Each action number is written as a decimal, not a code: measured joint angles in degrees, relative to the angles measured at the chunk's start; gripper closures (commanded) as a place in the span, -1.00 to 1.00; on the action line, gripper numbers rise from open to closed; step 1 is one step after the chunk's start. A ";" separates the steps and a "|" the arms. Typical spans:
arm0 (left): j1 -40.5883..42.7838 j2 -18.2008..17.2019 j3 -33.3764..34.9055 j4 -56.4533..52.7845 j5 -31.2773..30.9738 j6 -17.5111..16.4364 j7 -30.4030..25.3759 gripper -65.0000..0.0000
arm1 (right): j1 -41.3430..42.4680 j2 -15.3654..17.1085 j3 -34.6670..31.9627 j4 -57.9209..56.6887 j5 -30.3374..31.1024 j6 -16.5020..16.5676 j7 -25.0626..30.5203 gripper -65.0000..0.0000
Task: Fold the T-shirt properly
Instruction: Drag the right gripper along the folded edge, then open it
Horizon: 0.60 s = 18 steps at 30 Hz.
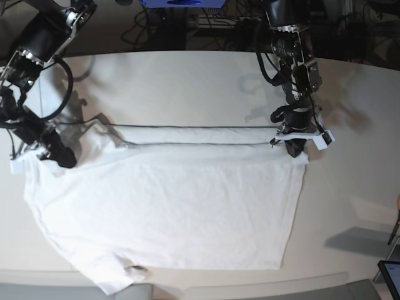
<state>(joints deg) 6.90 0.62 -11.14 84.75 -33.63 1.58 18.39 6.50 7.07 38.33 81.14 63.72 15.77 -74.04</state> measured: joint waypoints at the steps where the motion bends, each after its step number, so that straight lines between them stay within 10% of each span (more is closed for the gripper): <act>1: 0.22 0.00 0.00 0.02 0.02 0.02 -0.02 1.00 | 0.50 0.17 -0.52 0.00 0.07 0.00 0.00 0.99; 18: 0.42 -0.13 0.00 0.02 0.22 -0.02 0.00 1.00 | 8.94 4.85 -14.58 -11.52 -0.07 -0.04 11.06 0.99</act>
<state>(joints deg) 7.31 0.49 -11.14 84.77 -33.41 1.56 18.39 15.44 11.92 23.75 69.63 63.66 15.73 -62.98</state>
